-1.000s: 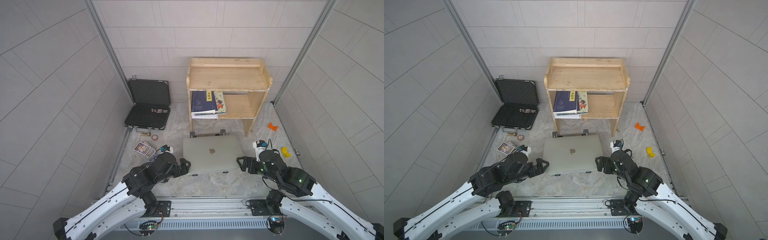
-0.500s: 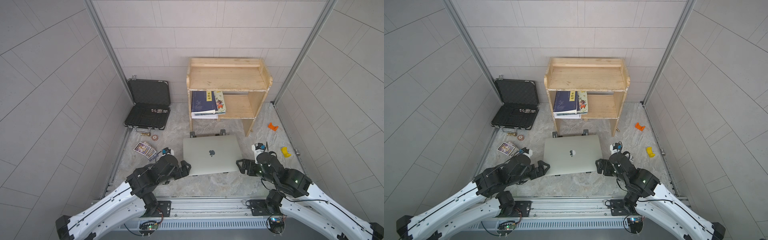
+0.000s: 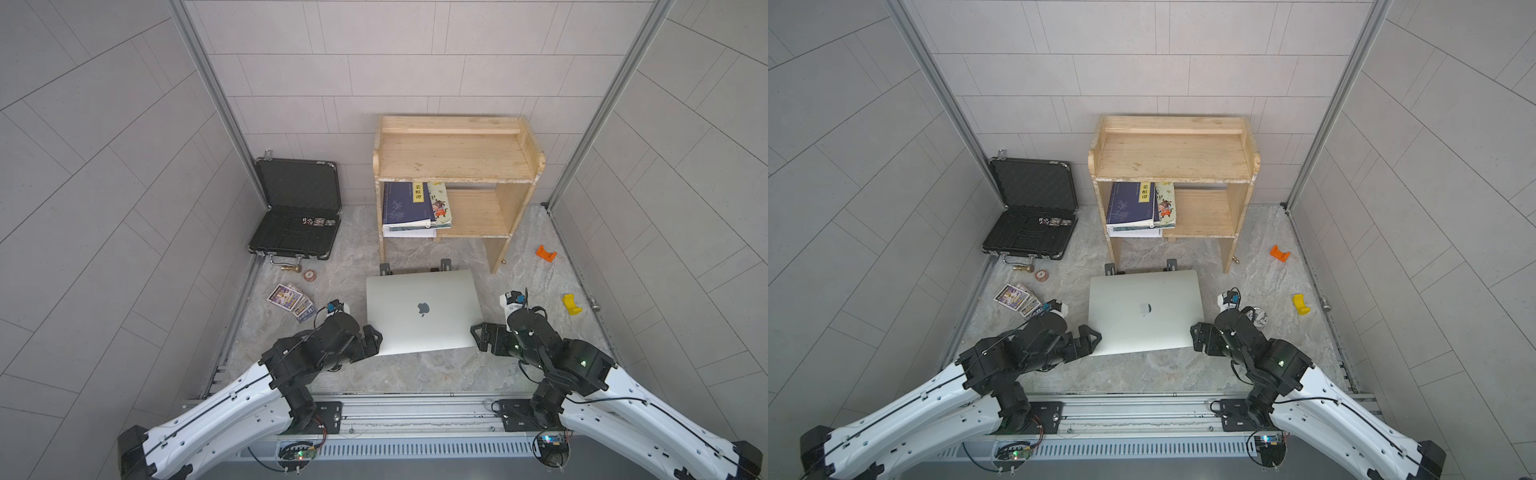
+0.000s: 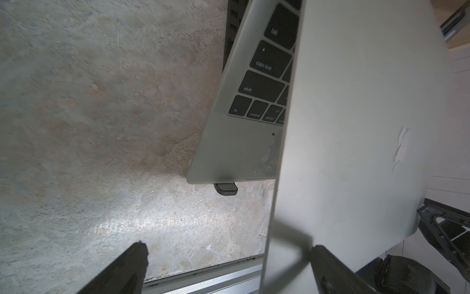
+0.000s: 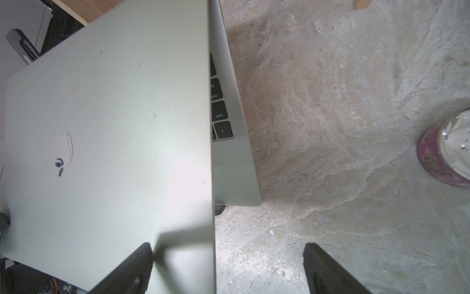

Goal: Close the laptop lid and set it aside
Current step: Close the lid of the laptop.

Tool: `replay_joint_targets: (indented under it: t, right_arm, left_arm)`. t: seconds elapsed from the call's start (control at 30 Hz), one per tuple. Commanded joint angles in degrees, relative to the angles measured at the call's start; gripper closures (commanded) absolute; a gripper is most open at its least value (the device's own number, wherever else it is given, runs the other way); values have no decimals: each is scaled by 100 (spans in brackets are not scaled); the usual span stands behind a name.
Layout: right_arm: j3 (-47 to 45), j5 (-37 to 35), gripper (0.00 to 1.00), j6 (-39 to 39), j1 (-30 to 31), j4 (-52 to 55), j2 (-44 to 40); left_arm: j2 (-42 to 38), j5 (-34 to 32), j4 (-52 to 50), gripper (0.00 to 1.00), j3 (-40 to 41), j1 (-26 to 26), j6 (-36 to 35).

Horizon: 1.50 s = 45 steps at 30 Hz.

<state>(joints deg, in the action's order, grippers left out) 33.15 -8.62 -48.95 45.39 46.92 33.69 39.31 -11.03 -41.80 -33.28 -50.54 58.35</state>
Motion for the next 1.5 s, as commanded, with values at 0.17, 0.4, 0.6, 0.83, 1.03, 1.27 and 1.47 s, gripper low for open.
replay_joint_targets:
  t: [0.17, 0.4, 0.6, 0.83, 1.03, 1.27, 1.47]
  right_arm:
    - [-273, 6, 4, -79, 26, -227, -3]
    - [-433, 47, 4, -97, 23, -395, 56]
    - [-587, 88, 4, -123, 23, -587, 154]
    - [-719, 84, 4, -110, 23, -781, 261]
    - [-826, 115, 4, -123, 23, -989, 392]
    - [-870, 140, 4, -123, 23, -1171, 579]
    - [-888, 140, 4, -101, 23, -1276, 691]
  left_arm:
    - [61, -49, -3, 0, 392, -26, 53]
    - [144, -31, 195, 0, 570, -26, 80]
    - [317, -40, 397, 0, 656, -26, 80]
    - [481, -20, 636, 0, 750, -21, 80]
    - [731, -46, 819, 0, 826, -25, 56]
    - [968, -75, 1048, 0, 896, -25, 54]
    - [1043, -131, 1150, 0, 941, -22, 71]
